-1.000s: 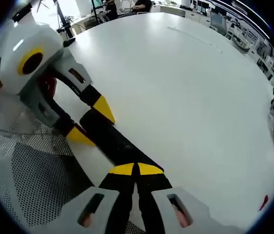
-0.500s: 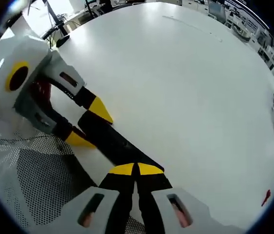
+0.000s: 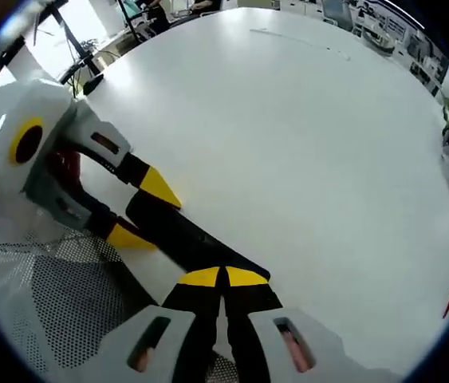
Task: Press the specified remote control buttons in sequence, fully releasing each button before pressing the next.
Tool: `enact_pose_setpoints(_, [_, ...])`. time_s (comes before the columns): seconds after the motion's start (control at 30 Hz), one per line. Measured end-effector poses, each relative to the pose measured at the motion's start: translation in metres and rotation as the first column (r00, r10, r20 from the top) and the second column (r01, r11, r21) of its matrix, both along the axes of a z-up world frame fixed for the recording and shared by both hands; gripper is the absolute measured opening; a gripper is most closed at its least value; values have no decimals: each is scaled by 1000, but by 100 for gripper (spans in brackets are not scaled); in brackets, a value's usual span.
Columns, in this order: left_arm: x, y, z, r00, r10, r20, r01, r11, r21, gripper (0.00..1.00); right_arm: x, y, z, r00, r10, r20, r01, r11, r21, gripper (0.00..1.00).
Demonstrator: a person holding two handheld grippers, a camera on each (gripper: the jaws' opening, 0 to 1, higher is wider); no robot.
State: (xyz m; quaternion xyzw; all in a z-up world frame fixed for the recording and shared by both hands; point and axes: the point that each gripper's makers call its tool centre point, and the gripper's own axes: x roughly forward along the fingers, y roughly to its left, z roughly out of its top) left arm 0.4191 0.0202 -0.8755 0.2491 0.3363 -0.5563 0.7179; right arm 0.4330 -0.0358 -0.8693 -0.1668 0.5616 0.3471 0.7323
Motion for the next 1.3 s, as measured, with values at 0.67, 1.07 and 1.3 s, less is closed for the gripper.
enact_pose_setpoints(0.67, [1,-1,0,1000,1,1,-1,1000,-6,25,2,-2,1,999,23,41,-23,1000,-10,0])
enact_pose_setpoints(1.07, [1,0,0,1000,-1,1,1,1000,-4,25,5,-1,1,999,-7,32,7,1000,6,0])
enact_pose_setpoints(1.3, [0,0,0,1000,1,1,-1,1000,-1,25,9,2,0,999,2,54,-3,1000,7,0])
